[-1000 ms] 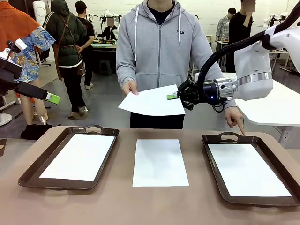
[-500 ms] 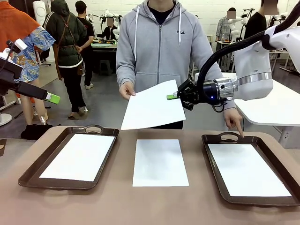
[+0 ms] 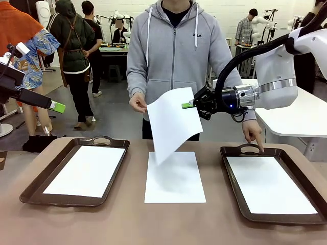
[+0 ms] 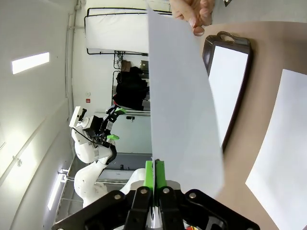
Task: Sort the A4 documents.
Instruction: Place the A4 Paper in the designated Handle tray.
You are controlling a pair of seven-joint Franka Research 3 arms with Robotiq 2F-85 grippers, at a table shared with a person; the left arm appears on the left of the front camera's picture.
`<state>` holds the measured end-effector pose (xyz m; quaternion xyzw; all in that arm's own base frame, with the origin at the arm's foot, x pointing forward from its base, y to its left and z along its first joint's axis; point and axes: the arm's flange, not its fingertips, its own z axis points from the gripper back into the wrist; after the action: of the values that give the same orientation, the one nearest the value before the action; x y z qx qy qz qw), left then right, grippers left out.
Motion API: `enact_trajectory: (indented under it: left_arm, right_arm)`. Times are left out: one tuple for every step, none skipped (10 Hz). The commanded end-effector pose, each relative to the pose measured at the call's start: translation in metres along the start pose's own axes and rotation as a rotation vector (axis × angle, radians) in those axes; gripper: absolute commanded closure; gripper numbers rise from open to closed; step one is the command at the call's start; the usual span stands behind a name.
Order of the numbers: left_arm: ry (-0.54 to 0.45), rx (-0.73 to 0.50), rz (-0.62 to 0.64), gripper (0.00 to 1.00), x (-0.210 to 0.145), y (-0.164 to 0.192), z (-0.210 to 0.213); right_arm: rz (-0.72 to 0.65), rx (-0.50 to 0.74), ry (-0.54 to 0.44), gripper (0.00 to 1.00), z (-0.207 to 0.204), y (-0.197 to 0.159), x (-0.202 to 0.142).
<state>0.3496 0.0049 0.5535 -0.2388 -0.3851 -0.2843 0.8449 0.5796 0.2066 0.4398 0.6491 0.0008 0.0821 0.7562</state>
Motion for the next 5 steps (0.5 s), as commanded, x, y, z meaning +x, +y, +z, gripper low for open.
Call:
enact_trajectory:
  left_arm:
    - [-0.002, 0.001, -0.002, 0.00, -0.0003, -0.0001, -0.0006]
    - [-0.002, 0.001, -0.002, 0.00, -0.0003, -0.0001, -0.0006]
    - [-0.002, 0.001, -0.002, 0.00, -0.0003, -0.0001, -0.0006]
    - [-0.002, 0.001, -0.002, 0.00, -0.0003, -0.0001, -0.0006]
    - [-0.002, 0.001, -0.002, 0.00, -0.0003, -0.0001, -0.0006]
  right_arm:
    - [-0.001, -0.003, -0.006, 1.00, 0.0002, -0.0003, 0.0006]
    - [-0.001, -0.003, -0.006, 1.00, 0.0002, -0.0003, 0.0006]
    - [-0.001, -0.003, -0.006, 1.00, 0.0002, -0.0003, 0.0006]
    - [-0.001, -0.003, -0.006, 1.00, 0.0002, -0.0003, 0.0006]
    - [-0.001, -0.003, -0.006, 1.00, 0.0002, -0.0003, 0.0006]
